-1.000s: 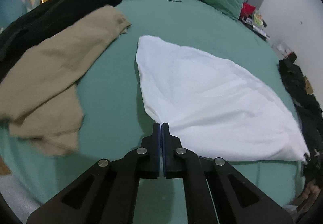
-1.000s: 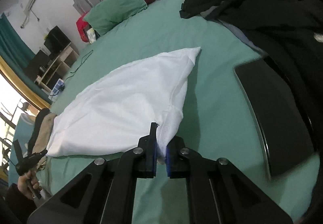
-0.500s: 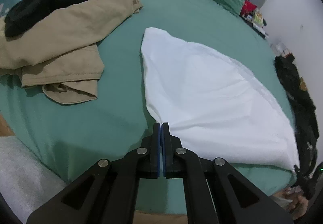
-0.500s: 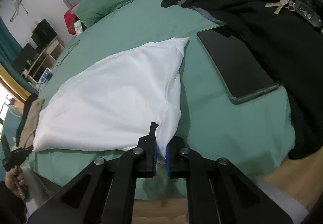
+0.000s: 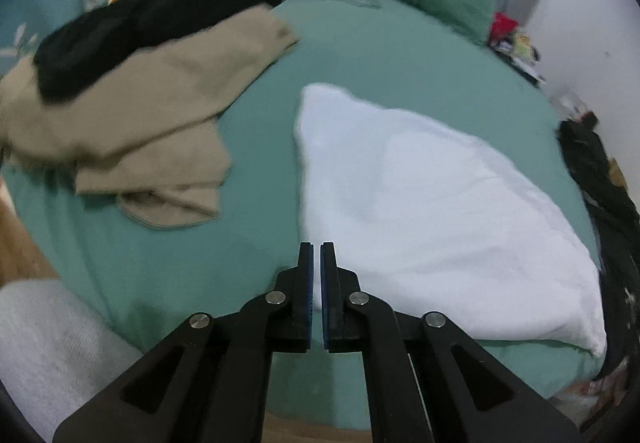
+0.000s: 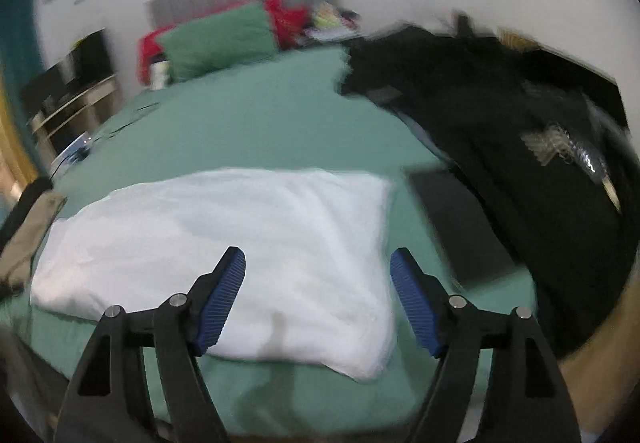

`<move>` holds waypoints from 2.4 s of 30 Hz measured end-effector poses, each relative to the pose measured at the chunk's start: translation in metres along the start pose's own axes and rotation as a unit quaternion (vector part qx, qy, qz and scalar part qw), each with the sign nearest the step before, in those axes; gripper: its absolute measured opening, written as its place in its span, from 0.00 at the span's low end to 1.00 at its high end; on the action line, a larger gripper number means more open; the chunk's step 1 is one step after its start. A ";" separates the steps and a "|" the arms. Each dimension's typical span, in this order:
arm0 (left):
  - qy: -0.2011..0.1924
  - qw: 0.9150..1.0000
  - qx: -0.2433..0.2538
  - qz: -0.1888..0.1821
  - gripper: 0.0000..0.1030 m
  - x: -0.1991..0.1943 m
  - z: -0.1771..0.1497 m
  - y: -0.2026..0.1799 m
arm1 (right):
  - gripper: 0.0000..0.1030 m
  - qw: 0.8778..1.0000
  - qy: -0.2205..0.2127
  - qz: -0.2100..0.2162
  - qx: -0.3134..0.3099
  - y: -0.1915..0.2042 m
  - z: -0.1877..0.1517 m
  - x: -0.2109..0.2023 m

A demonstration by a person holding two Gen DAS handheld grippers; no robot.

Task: Fold large clothes

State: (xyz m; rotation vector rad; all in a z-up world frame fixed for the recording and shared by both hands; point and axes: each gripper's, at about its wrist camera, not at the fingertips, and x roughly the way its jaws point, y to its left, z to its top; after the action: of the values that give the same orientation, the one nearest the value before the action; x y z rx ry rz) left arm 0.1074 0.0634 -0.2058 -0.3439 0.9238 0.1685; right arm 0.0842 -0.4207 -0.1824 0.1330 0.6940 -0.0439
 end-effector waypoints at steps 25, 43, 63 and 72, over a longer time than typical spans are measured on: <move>0.038 0.992 0.078 -0.090 0.06 0.021 -0.035 -0.081 | 0.83 0.997 0.080 -0.004 -0.013 0.043 -0.039 0.024; 0.014 0.983 0.128 -0.129 0.17 0.015 -0.031 -0.148 | 0.91 0.984 0.098 0.087 0.122 0.024 -0.039 0.056; 0.072 0.976 0.125 -0.165 0.27 0.087 -0.012 -0.227 | 0.92 0.970 0.070 0.154 0.177 0.037 -0.009 0.111; 0.087 0.970 0.137 -0.179 0.28 0.103 -0.026 -0.230 | 0.92 0.974 0.081 0.137 0.162 0.042 -0.006 0.114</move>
State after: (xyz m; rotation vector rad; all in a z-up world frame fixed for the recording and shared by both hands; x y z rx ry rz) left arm 0.2161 -0.1611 -0.2529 -0.2663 1.0270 -0.3236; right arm 0.1715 -0.3776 -0.2559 0.5508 0.8233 0.1207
